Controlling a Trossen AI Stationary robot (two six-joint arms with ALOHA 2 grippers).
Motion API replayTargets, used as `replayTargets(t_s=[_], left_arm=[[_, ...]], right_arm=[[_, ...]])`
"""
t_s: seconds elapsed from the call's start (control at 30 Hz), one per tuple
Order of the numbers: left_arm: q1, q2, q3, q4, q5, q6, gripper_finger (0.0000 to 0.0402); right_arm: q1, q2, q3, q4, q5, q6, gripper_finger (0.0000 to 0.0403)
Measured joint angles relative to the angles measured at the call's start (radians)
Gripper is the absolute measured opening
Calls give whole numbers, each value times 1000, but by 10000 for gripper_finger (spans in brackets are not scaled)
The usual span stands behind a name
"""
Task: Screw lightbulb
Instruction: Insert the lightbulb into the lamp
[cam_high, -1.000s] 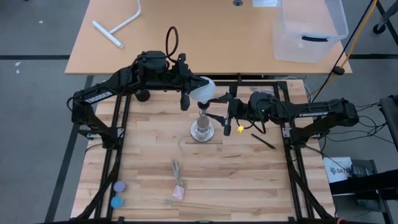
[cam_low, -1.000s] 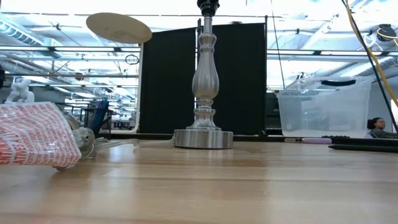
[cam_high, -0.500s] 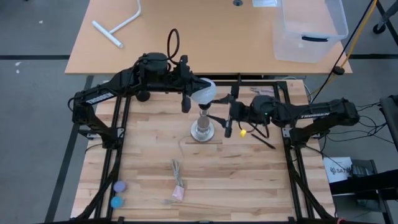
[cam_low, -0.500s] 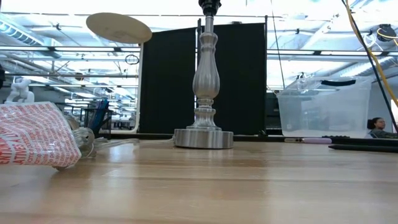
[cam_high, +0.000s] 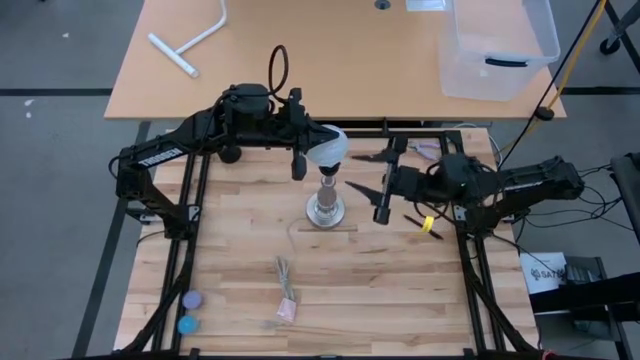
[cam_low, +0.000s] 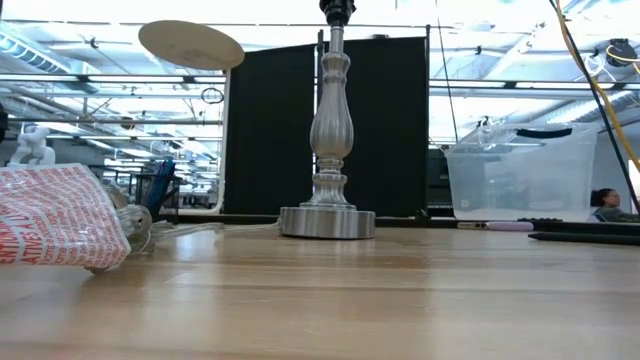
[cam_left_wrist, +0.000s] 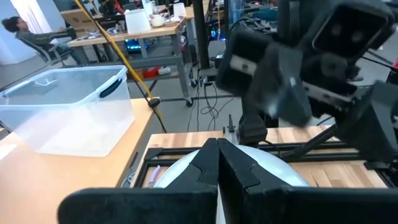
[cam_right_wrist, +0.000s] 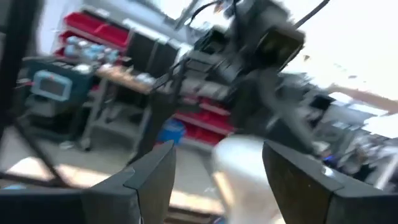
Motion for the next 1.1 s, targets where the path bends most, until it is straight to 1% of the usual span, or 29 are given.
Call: replayTargets(t_s=[0.1, 0.17, 0.3, 0.37, 0.4, 0.6, 0.77, 0.87, 0.97, 1.1], left_arm=[[0, 0, 0, 0, 0, 0, 0], [0, 0, 0, 0, 0, 1, 0], [0, 0, 0, 0, -1, 1, 0], [0, 0, 0, -3, -1, 1, 0], [0, 0, 0, -4, -1, 1, 0], [0, 0, 0, -6, -2, 1, 0], [0, 0, 0, -7, -2, 1, 0], [0, 0, 0, -7, -2, 2, 0], [0, 0, 0, -6, -3, 2, 0], [0, 0, 0, -6, -3, 2, 0]], right_arm=[[-18, 0, 6, 27, 3, -16, 196], [-29, 3, 20, 18, 5, -2, 163], [-47, 27, 58, 20, 12, 4, 75], [-51, 49, 86, 1, 38, -10, 29], [-51, 61, 104, -20, 54, -18, 15], [-58, 117, 224, -157, 71, -34, 2], [-58, 156, 308, -287, 153, -35, 1], [-58, 169, 327, -316, 179, -35, 0], [-58, 174, 331, -337, 228, -43, 0], [-58, 174, 332, -355, 241, -40, 0]])
